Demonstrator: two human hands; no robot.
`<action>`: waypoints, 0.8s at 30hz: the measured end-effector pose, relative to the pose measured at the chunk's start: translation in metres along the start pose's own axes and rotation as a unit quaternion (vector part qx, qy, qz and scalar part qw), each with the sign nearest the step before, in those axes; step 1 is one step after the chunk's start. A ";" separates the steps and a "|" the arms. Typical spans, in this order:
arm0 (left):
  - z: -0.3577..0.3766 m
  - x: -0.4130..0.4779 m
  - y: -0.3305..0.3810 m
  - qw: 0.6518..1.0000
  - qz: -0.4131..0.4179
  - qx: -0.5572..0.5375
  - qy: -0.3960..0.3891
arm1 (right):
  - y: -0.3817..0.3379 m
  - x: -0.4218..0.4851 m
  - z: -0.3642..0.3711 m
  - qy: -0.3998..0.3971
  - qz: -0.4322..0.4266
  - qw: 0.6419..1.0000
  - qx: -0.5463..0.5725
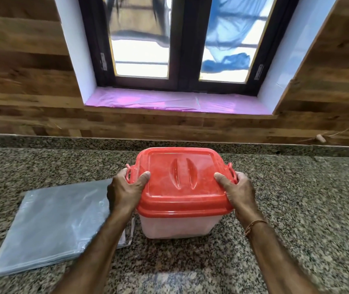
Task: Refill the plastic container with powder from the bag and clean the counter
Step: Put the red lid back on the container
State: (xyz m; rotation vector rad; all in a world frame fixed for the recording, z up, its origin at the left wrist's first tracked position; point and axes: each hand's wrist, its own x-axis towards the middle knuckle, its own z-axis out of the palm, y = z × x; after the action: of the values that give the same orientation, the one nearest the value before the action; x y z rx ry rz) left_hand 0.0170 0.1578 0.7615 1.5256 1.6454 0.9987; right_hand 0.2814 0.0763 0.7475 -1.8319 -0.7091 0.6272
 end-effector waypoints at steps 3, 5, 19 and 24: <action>0.004 -0.004 0.003 0.997 0.050 0.059 0.010 | -0.003 0.001 0.005 0.027 -0.084 0.980 -0.181; 0.006 -0.005 0.003 0.995 0.057 0.080 0.014 | -0.006 0.003 0.010 0.035 -0.110 0.954 -0.278; 0.027 0.034 0.005 0.996 -0.050 -0.073 -0.020 | 0.001 0.053 0.004 -0.059 0.043 0.997 -0.001; 0.058 0.099 0.037 0.992 -0.048 -0.109 -0.032 | -0.021 0.122 0.014 -0.048 0.035 0.998 -0.010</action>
State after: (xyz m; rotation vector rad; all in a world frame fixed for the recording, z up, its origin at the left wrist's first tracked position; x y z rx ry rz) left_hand 0.0766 0.2624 0.7682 1.3078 1.4967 1.0297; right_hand 0.3521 0.1793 0.7507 -1.8613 -0.7180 0.7603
